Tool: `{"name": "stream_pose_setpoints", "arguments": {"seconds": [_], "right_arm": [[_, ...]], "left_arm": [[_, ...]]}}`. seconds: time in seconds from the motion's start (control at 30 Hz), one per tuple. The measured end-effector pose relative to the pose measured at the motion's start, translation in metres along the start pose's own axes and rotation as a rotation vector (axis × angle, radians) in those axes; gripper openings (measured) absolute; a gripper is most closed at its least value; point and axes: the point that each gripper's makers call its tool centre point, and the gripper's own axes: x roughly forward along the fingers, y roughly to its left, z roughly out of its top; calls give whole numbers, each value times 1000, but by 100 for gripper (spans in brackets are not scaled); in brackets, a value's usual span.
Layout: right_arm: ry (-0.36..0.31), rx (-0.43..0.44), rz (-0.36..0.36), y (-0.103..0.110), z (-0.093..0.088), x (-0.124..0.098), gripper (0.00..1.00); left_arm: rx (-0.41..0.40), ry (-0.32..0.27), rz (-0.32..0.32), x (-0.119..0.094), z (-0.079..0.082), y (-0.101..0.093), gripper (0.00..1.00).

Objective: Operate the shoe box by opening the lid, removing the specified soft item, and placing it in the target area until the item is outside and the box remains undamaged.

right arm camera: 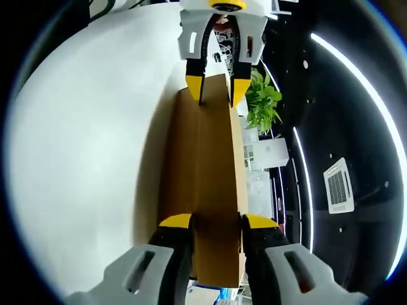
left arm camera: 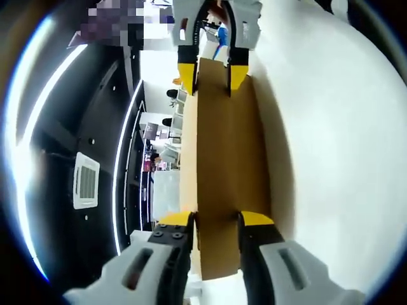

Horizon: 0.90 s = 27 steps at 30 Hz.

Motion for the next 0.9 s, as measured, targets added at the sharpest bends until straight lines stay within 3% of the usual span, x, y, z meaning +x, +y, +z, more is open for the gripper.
{"name": "stream_pose_setpoints", "arguments": {"seconds": [0.1,0.2,0.37,0.47,0.57,0.63,0.73,0.8,0.87,0.9], "right_arm": [[-1,0,2,0,0,0,29],[-11,21,6,0,1,-1,30],[-38,144,23,0,3,-3,30],[-43,214,28,-3,2,-6,33],[-53,318,40,-6,2,-8,37],[-62,380,49,-8,2,-11,43],[-94,542,67,-14,4,-19,51],[-97,608,80,-16,3,-23,55],[-87,747,80,-20,-2,-28,63],[-83,808,91,-20,-4,-30,67]], "left_arm": [[4,-4,1,1,1,0,29],[-46,-6,-5,-1,3,1,34],[-109,-50,14,-9,10,12,52],[-191,-79,19,-14,12,18,62],[-247,-96,3,-17,12,21,66],[-327,-117,-25,-20,13,20,72],[-502,-148,-64,-27,14,21,82],[-547,-155,-59,-31,11,26,88],[-585,-151,-53,-38,6,30,99],[-631,-163,-46,-41,5,32,99]]}}
